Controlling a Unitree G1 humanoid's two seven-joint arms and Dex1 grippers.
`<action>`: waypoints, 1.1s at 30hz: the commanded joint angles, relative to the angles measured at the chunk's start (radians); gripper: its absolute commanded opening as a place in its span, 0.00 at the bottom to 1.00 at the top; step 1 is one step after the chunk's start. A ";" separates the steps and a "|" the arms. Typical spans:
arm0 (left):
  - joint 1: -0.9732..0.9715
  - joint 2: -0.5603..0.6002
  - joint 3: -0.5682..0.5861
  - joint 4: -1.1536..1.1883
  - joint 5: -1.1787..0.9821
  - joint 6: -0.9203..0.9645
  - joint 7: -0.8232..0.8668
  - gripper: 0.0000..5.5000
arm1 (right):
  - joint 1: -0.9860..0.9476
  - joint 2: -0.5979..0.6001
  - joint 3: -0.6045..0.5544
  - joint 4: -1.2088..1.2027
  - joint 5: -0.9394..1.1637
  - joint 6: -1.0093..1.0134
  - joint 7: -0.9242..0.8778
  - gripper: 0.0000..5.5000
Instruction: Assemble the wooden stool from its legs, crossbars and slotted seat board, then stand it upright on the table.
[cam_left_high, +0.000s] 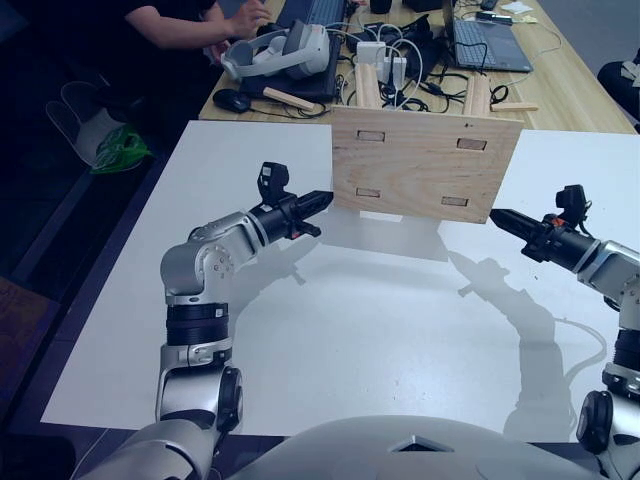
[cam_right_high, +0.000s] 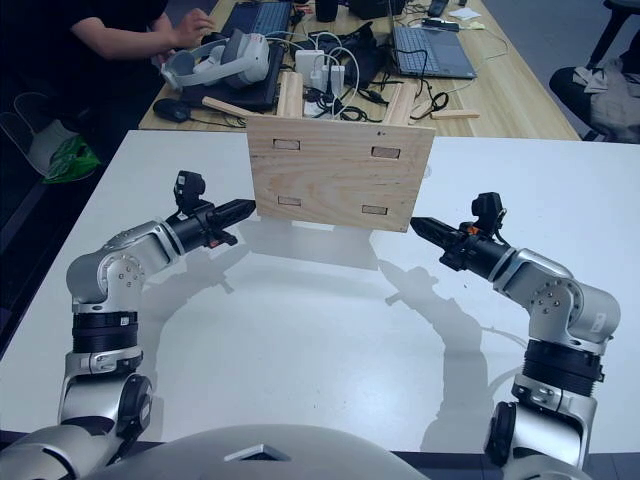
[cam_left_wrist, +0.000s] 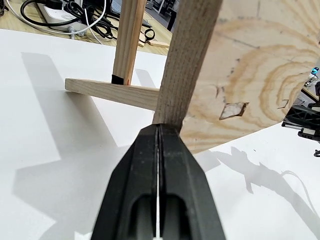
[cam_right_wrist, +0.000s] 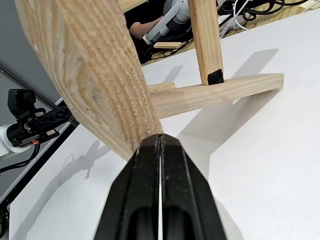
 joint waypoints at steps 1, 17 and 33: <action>-0.060 -0.109 -0.074 -0.051 -0.116 0.028 -0.063 0.00 | -0.097 0.080 0.052 -0.080 0.139 0.029 0.036 0.00; -0.091 -0.130 -0.035 -0.074 -0.151 0.043 -0.048 0.00 | -0.109 0.089 0.045 -0.097 0.181 0.036 -0.009 0.00; -0.116 -0.145 -0.002 -0.090 -0.200 0.058 -0.025 0.00 | -0.124 0.084 0.043 -0.091 0.206 0.028 -0.023 0.00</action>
